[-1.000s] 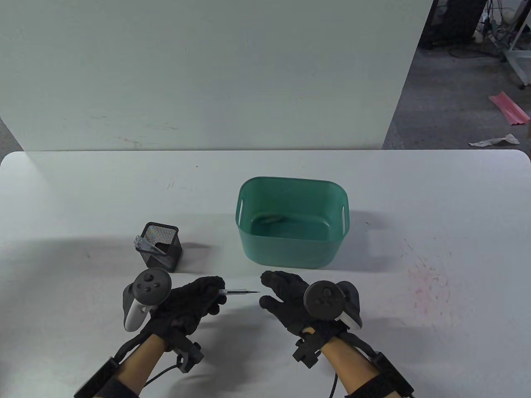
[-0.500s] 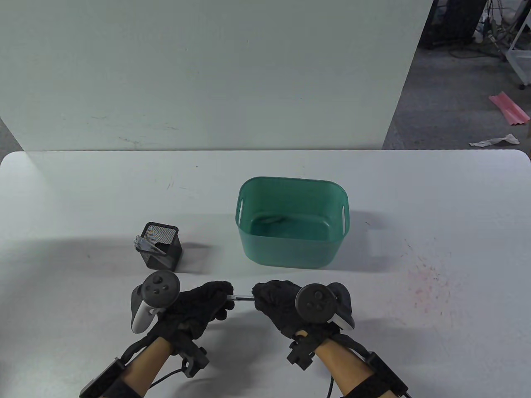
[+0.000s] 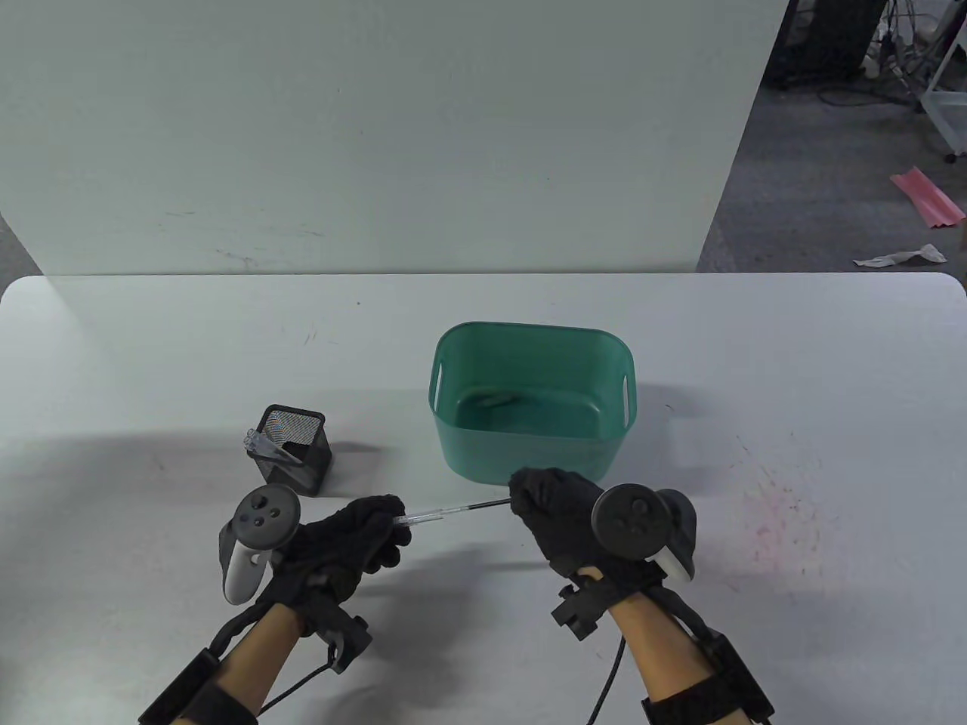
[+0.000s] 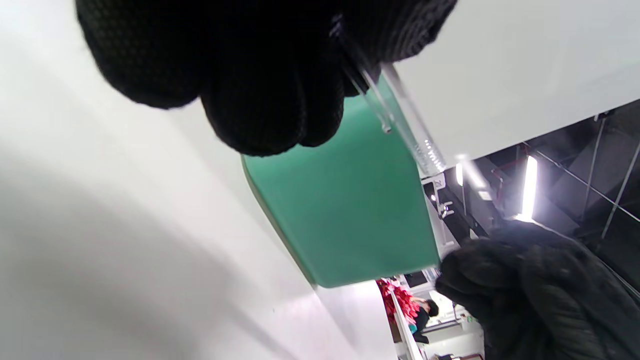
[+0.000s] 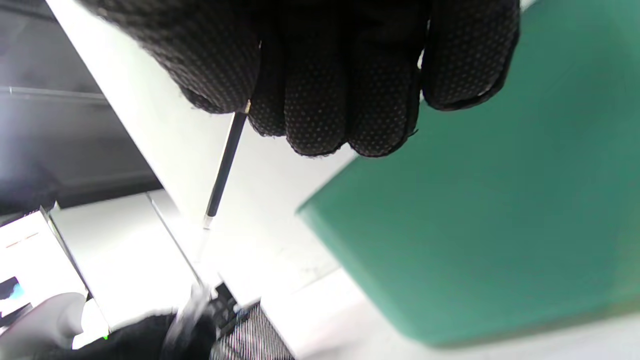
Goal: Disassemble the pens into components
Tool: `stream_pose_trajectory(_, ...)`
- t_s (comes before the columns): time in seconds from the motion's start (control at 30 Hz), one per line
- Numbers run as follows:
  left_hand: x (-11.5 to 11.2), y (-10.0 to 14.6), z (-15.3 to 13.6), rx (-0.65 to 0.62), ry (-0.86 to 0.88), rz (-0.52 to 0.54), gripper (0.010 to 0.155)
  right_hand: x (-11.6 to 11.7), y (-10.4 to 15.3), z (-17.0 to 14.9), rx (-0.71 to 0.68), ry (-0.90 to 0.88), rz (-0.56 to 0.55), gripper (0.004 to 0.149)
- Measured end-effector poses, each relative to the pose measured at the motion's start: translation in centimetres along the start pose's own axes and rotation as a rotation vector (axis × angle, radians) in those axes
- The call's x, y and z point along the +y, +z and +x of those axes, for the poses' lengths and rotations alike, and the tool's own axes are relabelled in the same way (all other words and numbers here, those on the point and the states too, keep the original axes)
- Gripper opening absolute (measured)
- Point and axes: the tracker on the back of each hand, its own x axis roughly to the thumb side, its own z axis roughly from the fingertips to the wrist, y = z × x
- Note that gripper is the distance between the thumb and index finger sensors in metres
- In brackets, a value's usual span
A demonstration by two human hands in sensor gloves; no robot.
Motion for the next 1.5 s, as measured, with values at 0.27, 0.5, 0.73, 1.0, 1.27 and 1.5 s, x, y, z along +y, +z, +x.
stream_pose_trajectory(0.27, 0.3, -0.1, 0.0, 0.01, 0.007, 0.024, 0.045, -3.1, -2.0, -0.1, 0.254, 0.015, -0.345, 0.04)
stream_pose_trajectory(0.5, 0.3, 0.1, 0.3, -0.009, -0.023, 0.025, 0.045, -2.0, -5.8, 0.1, 0.428, 0.195, -0.295, 0.04)
stream_pose_trajectory(0.73, 0.6, 0.1, 0.2, -0.009, -0.046, 0.049, 0.045, 0.5, -8.5, 0.1, 0.496, 0.362, -0.247, 0.04)
stream_pose_trajectory(1.0, 1.0, 0.2, 0.2, -0.021, -0.067, 0.063, 0.045, 2.0, -10.0, 0.1, 0.552, 0.382, -0.189, 0.044)
stream_pose_trajectory(1.27, 2.0, 0.3, 0.7, -0.05, -0.11, 0.099, 0.045, 1.1, -7.5, -0.2, 0.443, 0.428, -0.113, 0.05)
stream_pose_trajectory(1.5, 2.1, 0.3, 0.6, -0.046, -0.135, 0.108, 0.045, 0.9, -3.1, 0.8, 0.194, 0.504, -0.032, 0.054)
